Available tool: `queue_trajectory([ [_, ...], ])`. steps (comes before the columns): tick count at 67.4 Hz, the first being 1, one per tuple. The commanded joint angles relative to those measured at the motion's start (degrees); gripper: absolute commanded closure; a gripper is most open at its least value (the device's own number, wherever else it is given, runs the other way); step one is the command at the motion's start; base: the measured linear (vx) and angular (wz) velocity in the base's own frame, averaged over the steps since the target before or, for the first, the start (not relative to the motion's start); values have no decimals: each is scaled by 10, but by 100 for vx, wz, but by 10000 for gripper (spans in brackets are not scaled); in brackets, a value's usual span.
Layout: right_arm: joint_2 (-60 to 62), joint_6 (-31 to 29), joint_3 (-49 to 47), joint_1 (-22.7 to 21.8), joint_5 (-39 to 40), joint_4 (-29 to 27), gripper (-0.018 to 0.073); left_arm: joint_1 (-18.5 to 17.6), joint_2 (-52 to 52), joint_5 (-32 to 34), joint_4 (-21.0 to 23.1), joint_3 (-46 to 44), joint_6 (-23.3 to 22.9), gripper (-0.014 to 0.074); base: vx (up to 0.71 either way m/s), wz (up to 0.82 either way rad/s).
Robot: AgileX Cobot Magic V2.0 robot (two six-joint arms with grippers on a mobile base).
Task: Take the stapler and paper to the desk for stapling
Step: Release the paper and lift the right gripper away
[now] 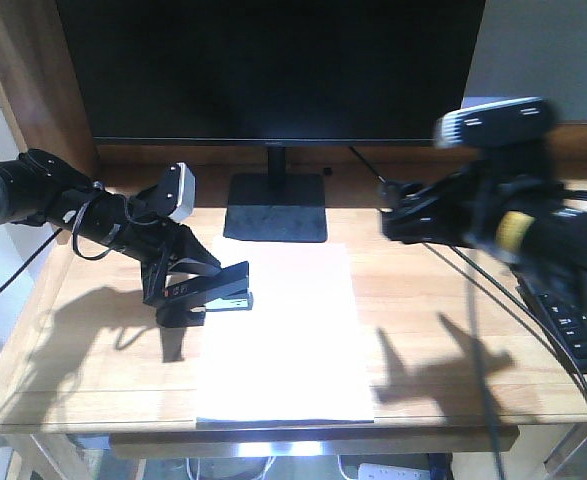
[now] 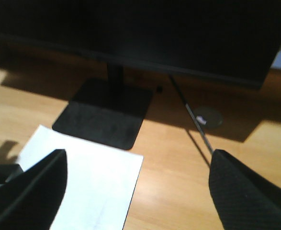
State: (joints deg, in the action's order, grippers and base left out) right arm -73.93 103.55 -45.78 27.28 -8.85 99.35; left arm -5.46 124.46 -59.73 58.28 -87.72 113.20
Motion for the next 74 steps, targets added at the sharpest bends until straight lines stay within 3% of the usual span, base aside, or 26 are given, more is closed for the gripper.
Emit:
queue_trajectory([
  [1, 85, -16, 15, -2, -18, 34, -22, -1, -38, -16, 31, -13, -6, 603, 0, 0],
  [28, 335, -30, 137, -2, 2, 34, -22, -1, -38, -16, 31, -13, -6, 603, 0, 0],
  [47, 496, -49, 228, -2, 83, 34, -22, -1, -38, -16, 31, -13, -6, 603, 0, 0],
  [74, 625, -57, 334, -2, 88, 34, -22, -1, -38, -16, 31, -13, -6, 603, 0, 0],
])
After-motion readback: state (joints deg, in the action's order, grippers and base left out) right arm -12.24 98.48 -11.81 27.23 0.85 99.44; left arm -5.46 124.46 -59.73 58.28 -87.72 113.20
